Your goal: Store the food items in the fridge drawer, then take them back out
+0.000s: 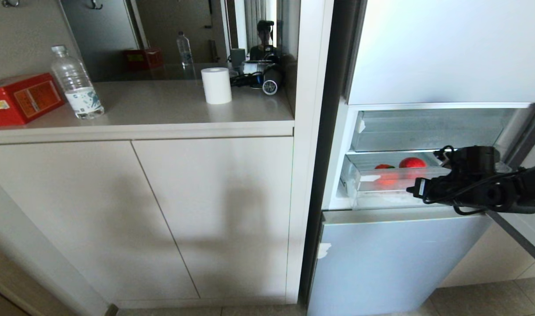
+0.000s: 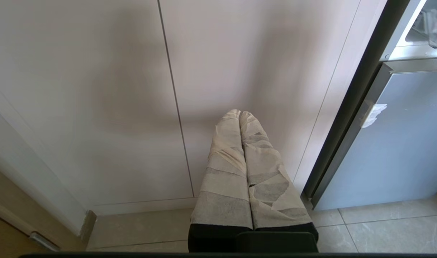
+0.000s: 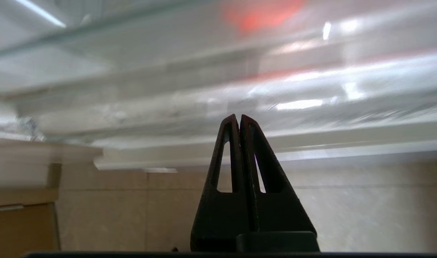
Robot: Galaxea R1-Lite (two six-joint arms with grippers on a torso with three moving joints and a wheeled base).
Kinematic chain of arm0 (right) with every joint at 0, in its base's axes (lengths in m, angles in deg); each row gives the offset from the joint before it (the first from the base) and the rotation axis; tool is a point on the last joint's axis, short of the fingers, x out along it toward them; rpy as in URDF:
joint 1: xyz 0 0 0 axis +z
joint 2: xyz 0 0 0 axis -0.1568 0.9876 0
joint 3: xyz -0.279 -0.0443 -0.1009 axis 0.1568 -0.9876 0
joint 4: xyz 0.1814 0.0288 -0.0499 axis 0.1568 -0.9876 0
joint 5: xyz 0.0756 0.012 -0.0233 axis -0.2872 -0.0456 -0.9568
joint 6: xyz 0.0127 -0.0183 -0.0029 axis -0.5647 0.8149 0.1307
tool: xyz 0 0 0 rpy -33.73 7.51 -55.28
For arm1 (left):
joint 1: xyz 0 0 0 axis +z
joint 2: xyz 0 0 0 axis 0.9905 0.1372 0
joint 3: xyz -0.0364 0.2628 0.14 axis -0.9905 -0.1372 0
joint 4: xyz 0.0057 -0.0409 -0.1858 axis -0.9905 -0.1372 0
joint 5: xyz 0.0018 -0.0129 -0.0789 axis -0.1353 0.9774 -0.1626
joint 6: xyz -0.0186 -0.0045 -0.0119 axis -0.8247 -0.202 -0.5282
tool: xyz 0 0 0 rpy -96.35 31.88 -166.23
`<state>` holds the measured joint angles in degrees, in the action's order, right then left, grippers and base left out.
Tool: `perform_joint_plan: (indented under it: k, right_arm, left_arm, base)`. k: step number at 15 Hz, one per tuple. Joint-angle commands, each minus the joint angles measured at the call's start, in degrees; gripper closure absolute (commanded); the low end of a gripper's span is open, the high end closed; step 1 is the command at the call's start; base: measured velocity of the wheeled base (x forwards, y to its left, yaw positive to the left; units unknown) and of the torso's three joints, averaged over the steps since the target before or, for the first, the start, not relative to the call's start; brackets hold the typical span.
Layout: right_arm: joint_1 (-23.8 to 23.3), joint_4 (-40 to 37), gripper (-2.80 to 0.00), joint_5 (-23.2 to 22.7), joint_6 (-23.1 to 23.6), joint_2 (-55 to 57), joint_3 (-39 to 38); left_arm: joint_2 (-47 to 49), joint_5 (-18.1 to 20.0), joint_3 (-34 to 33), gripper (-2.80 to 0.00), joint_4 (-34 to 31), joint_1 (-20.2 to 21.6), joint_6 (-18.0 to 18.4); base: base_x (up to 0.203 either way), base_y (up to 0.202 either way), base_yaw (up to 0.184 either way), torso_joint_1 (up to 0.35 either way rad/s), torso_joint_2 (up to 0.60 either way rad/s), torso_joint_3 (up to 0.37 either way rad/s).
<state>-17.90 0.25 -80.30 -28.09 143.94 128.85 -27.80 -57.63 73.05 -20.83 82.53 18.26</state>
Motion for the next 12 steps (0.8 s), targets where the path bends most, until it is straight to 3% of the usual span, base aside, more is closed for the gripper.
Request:
perform_joint_plan:
  k: [1,6,12]
  right_arm:
    - [1.0,0.4,0.0,-0.1,-1.7,4.6,4.1]
    - [1.9,0.4,0.0,-0.1,-4.2,7.9,10.7]
    - [1.8,1.9,0.0,0.3,-3.9,5.0,5.4]
  left_arm:
    - [0.1,0.0,0.0,0.0,0.0,0.0,0.0]
    - [0.1,0.0,0.0,0.0,0.0,0.0,0.0]
    - [0.1,0.0,0.0,0.0,0.0,0.0,0.0]
  base:
    - [0.0,0.0,0.0,0.0,0.0,0.0]
    - [0.0,0.0,0.0,0.0,0.0,0.0]
    - [0.0,0.0,0.0,0.0,0.0,0.0]
